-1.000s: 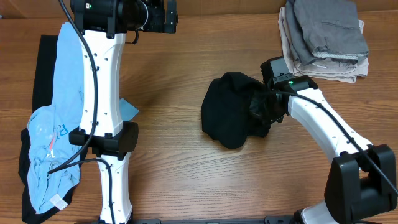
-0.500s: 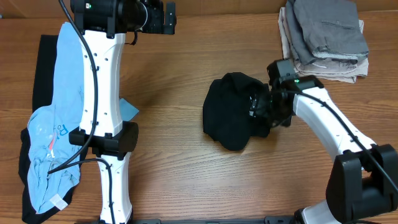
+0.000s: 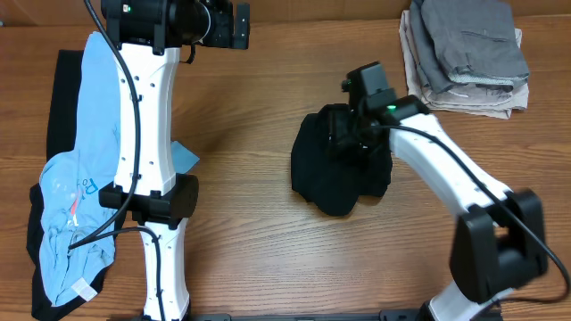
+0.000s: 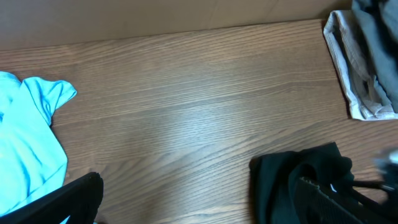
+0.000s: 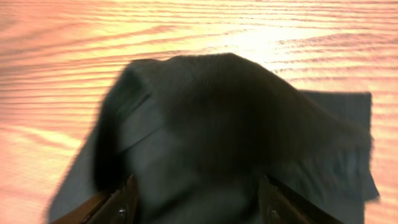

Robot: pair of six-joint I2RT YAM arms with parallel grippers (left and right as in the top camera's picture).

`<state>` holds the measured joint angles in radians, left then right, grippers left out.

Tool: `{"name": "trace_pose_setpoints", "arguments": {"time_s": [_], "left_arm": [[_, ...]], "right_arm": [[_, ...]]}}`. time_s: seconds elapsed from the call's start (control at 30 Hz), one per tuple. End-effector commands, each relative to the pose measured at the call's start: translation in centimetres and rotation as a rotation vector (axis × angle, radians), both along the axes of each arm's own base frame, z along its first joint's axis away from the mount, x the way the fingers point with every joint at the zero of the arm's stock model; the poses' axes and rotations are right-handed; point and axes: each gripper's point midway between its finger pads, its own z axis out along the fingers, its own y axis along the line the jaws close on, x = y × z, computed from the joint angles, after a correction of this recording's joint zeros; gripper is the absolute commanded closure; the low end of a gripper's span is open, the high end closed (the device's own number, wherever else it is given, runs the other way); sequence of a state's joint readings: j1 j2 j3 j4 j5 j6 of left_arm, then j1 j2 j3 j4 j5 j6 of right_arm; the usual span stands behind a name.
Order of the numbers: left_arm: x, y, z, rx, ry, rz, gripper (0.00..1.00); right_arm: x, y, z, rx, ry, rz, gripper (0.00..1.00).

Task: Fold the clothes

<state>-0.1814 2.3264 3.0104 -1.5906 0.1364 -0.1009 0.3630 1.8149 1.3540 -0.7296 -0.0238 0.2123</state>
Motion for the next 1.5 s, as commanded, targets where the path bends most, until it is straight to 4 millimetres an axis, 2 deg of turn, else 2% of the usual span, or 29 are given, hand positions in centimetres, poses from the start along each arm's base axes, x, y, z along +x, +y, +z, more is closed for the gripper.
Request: {"name": "trace_pose_setpoints", "arguments": {"time_s": [0.0, 0.13, 0.2, 0.23, 0.33, 0.4, 0.53, 0.6, 0.67, 0.73, 0.87, 0.9, 0.97, 1.03, 1.1, 1.17, 1.3, 1.47], "left_arm": [[0.1, 0.5, 0.3, 0.023, -0.017, 0.0, 0.0], [0.2, 0.7, 0.3, 0.034, -0.022, 0.0, 0.0], [0.2, 0.8, 0.3, 0.043, -0.022, 0.007, 0.0], [0.2, 0.9, 0.3, 0.045, -0.021, 0.008, 0.0], [0.2, 0.9, 0.3, 0.046, -0.02, 0.009, 0.0], [0.2, 1.0, 0.3, 0.048, -0.02, 0.01, 0.0], [0.2, 1.0, 0.3, 0.048, -0.021, 0.01, 0.0], [0.2, 1.0, 0.3, 0.048, -0.02, 0.01, 0.0], [0.2, 1.0, 0.3, 0.048, -0.021, 0.01, 0.0], [0.2, 1.0, 0.3, 0.048, -0.021, 0.011, 0.0], [0.1, 1.0, 0.2, 0.06, -0.02, -0.004, 0.0], [0.1, 1.0, 0.2, 0.06, -0.019, -0.004, 0.0], [0.0, 1.0, 0.1, 0.06, -0.017, -0.004, 0.0], [0.0, 1.0, 0.2, 0.06, -0.018, -0.004, 0.0], [0.1, 1.0, 0.2, 0.06, -0.019, -0.004, 0.0], [0.0, 1.0, 0.1, 0.06, -0.018, -0.004, 0.0], [0.0, 1.0, 0.1, 0.06, -0.018, -0.004, 0.0], [-0.1, 1.0, 0.1, 0.061, -0.013, -0.004, 0.0]], "right_arm": [[1.6, -0.7, -1.2, -0.126, -0.059, 0.001, 0.34], [3.1, -1.6, -1.5, -0.185, -0.117, -0.048, 0.31], [3.8, -2.8, -1.3, -0.228, -0.147, -0.114, 0.36], [4.1, -3.4, -1.0, -0.254, -0.166, -0.154, 0.44], [4.8, -5.0, -0.2, -0.319, -0.216, -0.232, 0.86], [4.7, -5.7, 0.4, -0.346, -0.223, -0.272, 0.96], [3.9, -6.3, 2.9, -0.341, -0.182, -0.284, 0.96], [3.1, -7.0, 4.8, -0.313, -0.117, -0.28, 0.96], [2.7, -8.1, 5.3, -0.277, -0.061, -0.29, 0.96], [2.5, -9.5, 4.8, -0.235, -0.008, -0.289, 0.96], [1.8, -12.8, 2.6, -0.152, 0.096, -0.333, 0.89], [1.6, -13.5, 2.2, -0.137, 0.114, -0.35, 0.76], [1.3, -14.6, 1.7, -0.094, 0.147, -0.357, 0.37], [1.1, -14.7, 1.7, -0.038, 0.166, -0.335, 0.23], [0.7, -14.4, 1.8, 0.024, 0.191, -0.314, 0.18], [0.0, -13.4, 2.0, 0.103, 0.235, -0.295, 0.17], [-2.5, -9.9, 2.4, 0.249, 0.355, -0.237, 0.2], [-4.9, -7.8, 0.8, 0.184, 0.447, -0.263, 0.22]]}}
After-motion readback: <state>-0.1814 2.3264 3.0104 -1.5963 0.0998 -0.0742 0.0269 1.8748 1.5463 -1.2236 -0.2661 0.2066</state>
